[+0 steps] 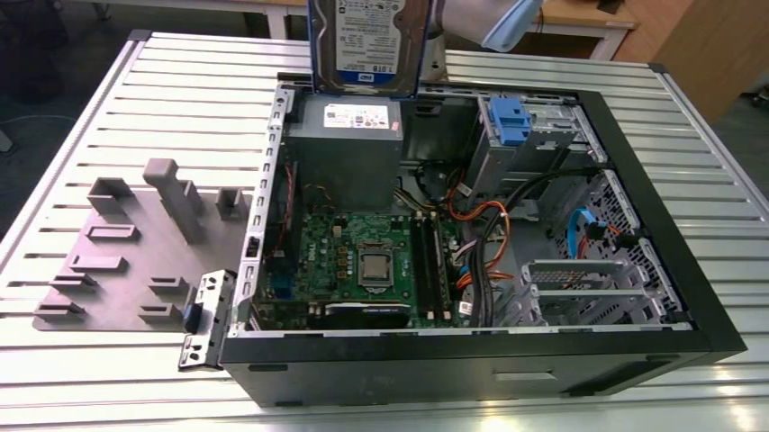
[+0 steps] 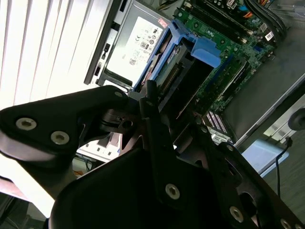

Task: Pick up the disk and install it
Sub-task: 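Pick up the disk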

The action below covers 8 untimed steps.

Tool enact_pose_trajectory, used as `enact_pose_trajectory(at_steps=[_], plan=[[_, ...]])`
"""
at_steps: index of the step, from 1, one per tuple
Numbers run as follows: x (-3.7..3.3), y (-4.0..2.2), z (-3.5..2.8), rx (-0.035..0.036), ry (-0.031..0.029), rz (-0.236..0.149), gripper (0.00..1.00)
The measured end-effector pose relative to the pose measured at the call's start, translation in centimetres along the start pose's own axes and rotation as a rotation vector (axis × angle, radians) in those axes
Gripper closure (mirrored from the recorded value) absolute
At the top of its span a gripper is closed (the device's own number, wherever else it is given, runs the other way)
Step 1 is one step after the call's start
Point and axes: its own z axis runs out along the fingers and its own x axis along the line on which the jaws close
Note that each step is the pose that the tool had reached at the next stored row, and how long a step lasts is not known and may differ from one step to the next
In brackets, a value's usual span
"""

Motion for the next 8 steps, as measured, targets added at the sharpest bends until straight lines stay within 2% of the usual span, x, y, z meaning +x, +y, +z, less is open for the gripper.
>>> enact_pose_trajectory(at_steps=[8], plan=[[-0.02, -0.4, 0.0, 0.0, 0.0, 0.0, 0.65]])
